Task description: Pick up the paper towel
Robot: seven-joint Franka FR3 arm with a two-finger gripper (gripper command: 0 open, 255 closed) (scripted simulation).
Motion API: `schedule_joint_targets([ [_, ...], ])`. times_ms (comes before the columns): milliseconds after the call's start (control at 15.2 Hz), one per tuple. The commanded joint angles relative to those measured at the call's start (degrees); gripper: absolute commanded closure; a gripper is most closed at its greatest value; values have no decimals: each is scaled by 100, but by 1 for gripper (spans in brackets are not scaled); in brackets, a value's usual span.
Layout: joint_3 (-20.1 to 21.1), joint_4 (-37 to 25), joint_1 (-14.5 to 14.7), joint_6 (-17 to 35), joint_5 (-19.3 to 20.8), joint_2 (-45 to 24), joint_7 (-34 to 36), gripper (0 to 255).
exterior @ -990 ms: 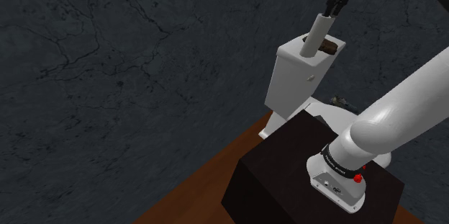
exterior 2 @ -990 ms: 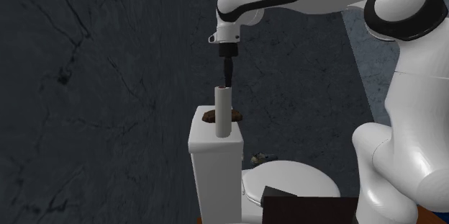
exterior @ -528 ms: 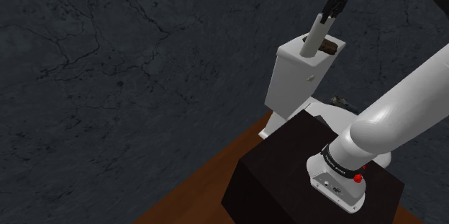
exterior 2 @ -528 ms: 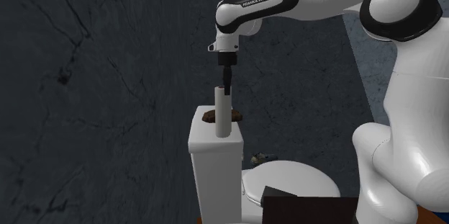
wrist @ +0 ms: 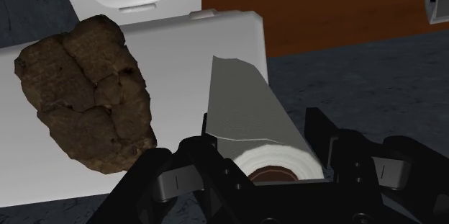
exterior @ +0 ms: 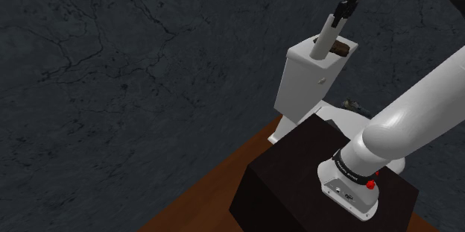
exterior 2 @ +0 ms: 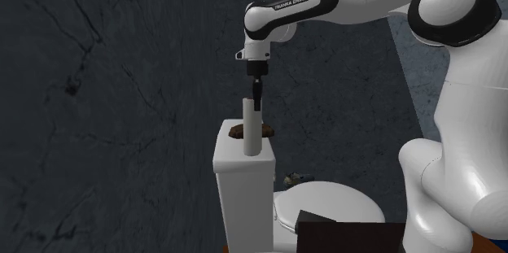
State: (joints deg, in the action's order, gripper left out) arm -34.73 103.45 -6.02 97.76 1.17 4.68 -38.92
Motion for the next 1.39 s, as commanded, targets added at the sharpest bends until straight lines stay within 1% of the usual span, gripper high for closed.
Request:
schedule_joint_targets([
  [0, 3, 10, 3, -3, -2, -5, 2, 255],
  [198, -2, 13, 0, 3, -3, -9, -5, 255],
  [1188, -48, -1409, -20, -1204, -150, -272, -96, 255],
  [1320, -48, -1425, -20, -1216, -152, -276, -97, 255],
])
